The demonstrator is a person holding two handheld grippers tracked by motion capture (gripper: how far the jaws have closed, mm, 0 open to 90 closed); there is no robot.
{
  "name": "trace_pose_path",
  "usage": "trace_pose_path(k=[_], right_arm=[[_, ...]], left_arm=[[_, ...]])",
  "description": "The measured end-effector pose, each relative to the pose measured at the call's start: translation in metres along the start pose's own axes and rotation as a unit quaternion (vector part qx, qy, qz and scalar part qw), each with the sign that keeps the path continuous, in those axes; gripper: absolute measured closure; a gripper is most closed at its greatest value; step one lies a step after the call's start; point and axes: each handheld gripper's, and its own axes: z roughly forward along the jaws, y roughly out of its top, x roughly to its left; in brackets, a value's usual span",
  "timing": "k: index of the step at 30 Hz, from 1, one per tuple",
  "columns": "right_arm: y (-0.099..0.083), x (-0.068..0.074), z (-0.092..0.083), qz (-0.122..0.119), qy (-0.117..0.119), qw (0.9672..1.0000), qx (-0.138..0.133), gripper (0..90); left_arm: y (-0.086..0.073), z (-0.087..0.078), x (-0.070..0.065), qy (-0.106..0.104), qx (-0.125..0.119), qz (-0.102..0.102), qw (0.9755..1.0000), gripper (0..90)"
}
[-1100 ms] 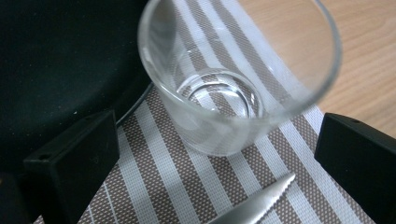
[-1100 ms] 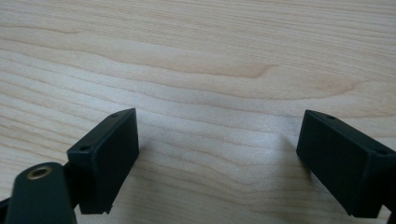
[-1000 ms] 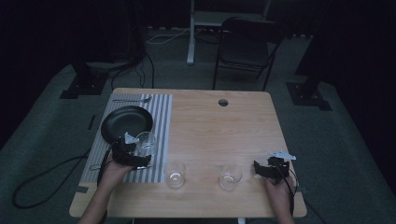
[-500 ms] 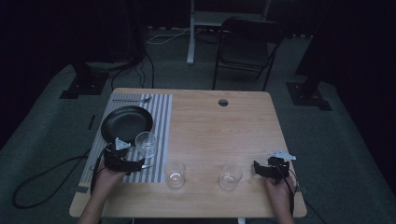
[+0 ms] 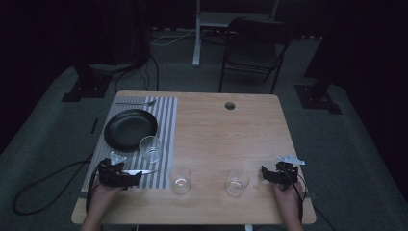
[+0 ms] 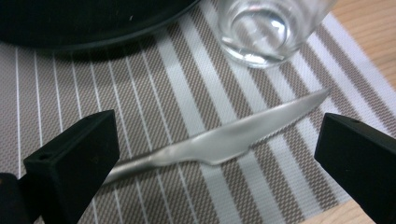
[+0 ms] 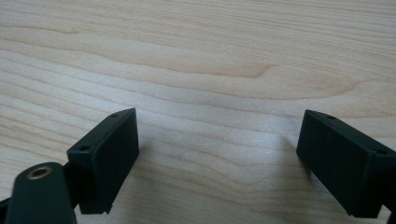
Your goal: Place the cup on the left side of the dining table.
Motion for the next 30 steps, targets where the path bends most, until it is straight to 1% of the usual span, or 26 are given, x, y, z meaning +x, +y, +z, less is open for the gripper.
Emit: trace_pose_path(k=[2,4,8,10,14,17,18,19,20,21,23,27,30], right_arm=[[0.000,0.000,0.000,0.000,0.000,1.0000,0.000,12.5],[0.000,0.000,0.000,0.000,0.000,1.0000,0.000,12.5],[0.000,0.000,0.000,0.000,0.000,1.0000,0.000,12.6],[0.000,0.000,0.000,0.000,0.000,1.0000,0.000,12.6],[0.000,0.000,0.000,0.000,0.000,1.0000,0.000,12.5],[0.000,0.000,0.000,0.000,0.000,1.0000,0.000,12.5],[0.000,0.000,0.000,0.000,0.000,1.0000,0.000,12.5],[0.000,0.000,0.000,0.000,0.000,1.0000,0.000,12.5],[0.000,0.000,0.000,0.000,0.000,1.0000,0.000,12.6],[0.000,0.000,0.000,0.000,0.000,1.0000,0.000,12.5],[0.000,0.000,0.000,0.000,0.000,1.0000,0.000,12.5],[0.000,0.000,0.000,0.000,0.000,1.0000,0.000,12.5],[0.000,0.000,0.000,0.000,0.000,1.0000,0.000,12.5]], left_arm=[[-0.005,0.000,0.002,0.003,-0.001,-0.007,1.0000,0.5],[-0.008,-0.001,0.003,0.004,0.001,-0.010,0.9999,0.5],[-0.019,-0.001,0.005,0.014,-0.001,-0.016,0.9998,0.5],[-0.022,0.000,0.007,0.018,0.006,-0.016,0.9997,0.5],[-0.029,-0.001,0.009,0.026,0.009,-0.019,0.9994,0.5],[-0.032,-0.002,0.012,0.030,0.006,-0.022,0.9993,0.5],[-0.033,-0.003,0.012,0.028,-0.001,-0.024,0.9993,0.5],[-0.034,-0.004,0.013,0.032,-0.007,-0.026,0.9991,0.5],[-0.034,-0.005,0.014,0.036,-0.010,-0.031,0.9988,0.5],[-0.034,-0.005,0.016,0.036,-0.011,-0.034,0.9987,0.5],[-0.035,-0.005,0.018,0.040,-0.012,-0.041,0.9983,0.5],[-0.040,-0.004,0.022,0.048,-0.001,-0.045,0.9978,0.5],[-0.043,-0.005,0.024,0.049,-0.001,-0.048,0.9976,0.5]])
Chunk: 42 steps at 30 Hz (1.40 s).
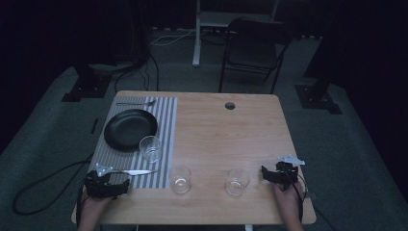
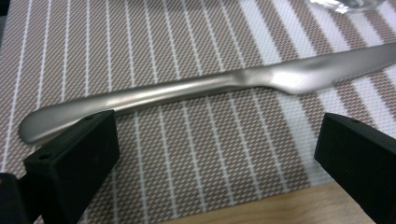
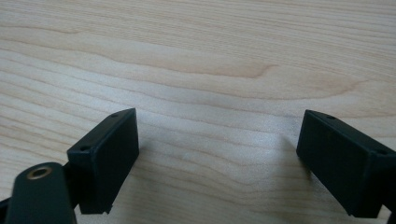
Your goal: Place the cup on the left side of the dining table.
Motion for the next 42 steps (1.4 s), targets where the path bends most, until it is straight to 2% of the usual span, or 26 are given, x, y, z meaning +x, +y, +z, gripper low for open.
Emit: trace_pose_path(k=[9,14,16,21,42], right_arm=[[0.000,0.000,0.000,0.000,0.000,1.0000,0.000,12.5],[0.000,0.000,0.000,0.000,0.000,1.0000,0.000,12.5],[0.000,0.000,0.000,0.000,0.000,1.0000,0.000,12.5],[0.000,0.000,0.000,0.000,0.000,1.0000,0.000,12.5],[0.000,0.000,0.000,0.000,0.000,1.0000,0.000,12.5]], left_arm=[[-0.005,-0.001,0.010,0.014,-0.002,-0.016,0.9998,0.5],[-0.006,-0.001,0.013,0.016,-0.011,-0.026,0.9995,0.5],[-0.008,0.000,0.014,0.017,-0.015,-0.017,0.9996,0.5],[-0.010,0.000,0.015,0.013,-0.023,-0.014,0.9996,0.5],[-0.011,-0.001,0.012,0.025,-0.023,-0.027,0.9990,0.5]])
